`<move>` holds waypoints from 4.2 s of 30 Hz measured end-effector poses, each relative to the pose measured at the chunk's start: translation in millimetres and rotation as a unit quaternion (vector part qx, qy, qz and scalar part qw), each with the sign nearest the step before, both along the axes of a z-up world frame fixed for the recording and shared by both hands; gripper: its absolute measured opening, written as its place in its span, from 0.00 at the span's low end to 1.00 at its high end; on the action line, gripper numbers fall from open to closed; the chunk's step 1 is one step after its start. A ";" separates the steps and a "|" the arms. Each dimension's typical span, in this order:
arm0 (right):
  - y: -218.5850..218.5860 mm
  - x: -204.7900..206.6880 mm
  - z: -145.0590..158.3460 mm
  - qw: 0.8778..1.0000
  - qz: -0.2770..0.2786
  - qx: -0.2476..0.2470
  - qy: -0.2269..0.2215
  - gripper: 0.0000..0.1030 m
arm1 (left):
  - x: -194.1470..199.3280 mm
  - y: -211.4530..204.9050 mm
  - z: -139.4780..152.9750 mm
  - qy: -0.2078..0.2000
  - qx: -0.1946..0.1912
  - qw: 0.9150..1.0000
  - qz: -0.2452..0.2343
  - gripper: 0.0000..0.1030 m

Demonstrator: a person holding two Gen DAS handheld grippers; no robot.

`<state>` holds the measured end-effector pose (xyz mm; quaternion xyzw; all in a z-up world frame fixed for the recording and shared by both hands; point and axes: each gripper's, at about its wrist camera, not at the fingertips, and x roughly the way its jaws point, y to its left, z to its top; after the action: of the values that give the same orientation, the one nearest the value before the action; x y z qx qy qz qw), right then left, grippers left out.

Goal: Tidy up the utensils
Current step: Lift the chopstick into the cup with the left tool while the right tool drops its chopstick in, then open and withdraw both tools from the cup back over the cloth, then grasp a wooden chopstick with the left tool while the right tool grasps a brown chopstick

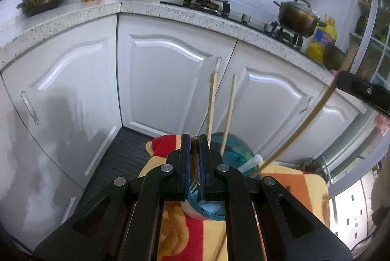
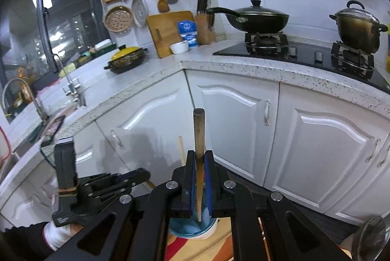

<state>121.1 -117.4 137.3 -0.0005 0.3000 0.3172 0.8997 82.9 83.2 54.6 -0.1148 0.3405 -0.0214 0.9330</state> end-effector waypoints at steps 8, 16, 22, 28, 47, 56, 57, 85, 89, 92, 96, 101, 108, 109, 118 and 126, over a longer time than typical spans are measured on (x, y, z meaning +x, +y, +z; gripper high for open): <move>11.7 21.9 -49.9 0.998 0.003 -0.017 0.052 0.06 | 11.6 -5.1 -23.4 0.027 0.002 1.000 -0.003 0.05; 17.7 31.1 -92.5 0.994 0.013 -0.033 0.105 0.06 | 13.7 -10.2 -39.3 0.045 -0.004 0.999 -0.001 0.05; 11.0 30.7 -99.5 0.992 0.011 -0.036 0.121 0.22 | 11.1 -9.8 -39.8 0.044 -0.015 0.999 0.004 0.10; 3.3 25.4 -104.8 0.991 0.004 -0.038 0.131 0.26 | 3.0 -8.5 -32.5 0.039 -0.024 0.999 0.003 0.26; -34.5 -9.8 -100.1 0.991 -0.028 -0.026 0.127 0.36 | -49.8 -5.8 -1.4 0.001 -0.037 0.999 0.018 0.42; -54.7 -32.4 -101.5 0.991 -0.046 -0.033 0.125 0.39 | -68.5 -18.5 4.1 -0.002 -0.042 0.999 0.002 0.44; -57.5 -35.0 -101.9 0.990 -0.049 -0.033 0.124 0.39 | -70.3 -20.0 4.8 -0.002 -0.043 0.999 0.001 0.44; -150.9 -83.7 -134.0 0.977 -0.139 -0.059 0.148 0.56 | -100.1 -55.6 -14.5 0.030 -0.053 0.995 -0.074 0.63; -164.1 -87.5 -151.5 0.972 -0.153 -0.060 0.168 0.56 | -102.4 -62.1 -37.3 0.058 -0.041 0.993 -0.095 0.63; -171.7 -88.3 -168.1 0.968 -0.159 -0.058 0.187 0.56 | -101.2 -69.0 -57.0 0.084 -0.037 0.990 -0.109 0.63; -175.6 -87.2 -190.5 0.963 -0.162 -0.052 0.211 0.56 | -95.7 -81.2 -79.1 0.108 -0.049 0.986 -0.121 0.63; -172.7 -82.4 -208.9 0.959 -0.156 -0.046 0.233 0.56 | -86.1 -98.3 -100.1 0.128 -0.038 0.981 -0.142 0.63; -163.3 -74.0 -222.9 0.955 -0.149 -0.053 0.250 0.56 | -63.7 -115.8 -129.7 0.159 -0.011 0.976 -0.148 0.46; -162.6 -73.2 -223.1 0.956 -0.147 -0.055 0.250 0.56 | -62.0 -115.2 -133.1 0.160 -0.008 0.977 -0.143 0.44; -159.8 -57.3 -229.9 0.953 -0.148 -0.056 0.258 0.56 | -39.2 -106.3 -159.3 0.185 0.036 0.976 -0.106 0.41; -157.2 -13.8 -250.3 0.943 -0.172 -0.035 0.284 0.31 | -30.9 -101.2 -164.5 0.196 0.020 0.974 -0.108 0.08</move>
<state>107.3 -274.6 -113.0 0.1100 0.5492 0.1344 0.8174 51.9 -18.0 -109.8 -0.0604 0.5279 -0.0925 0.8421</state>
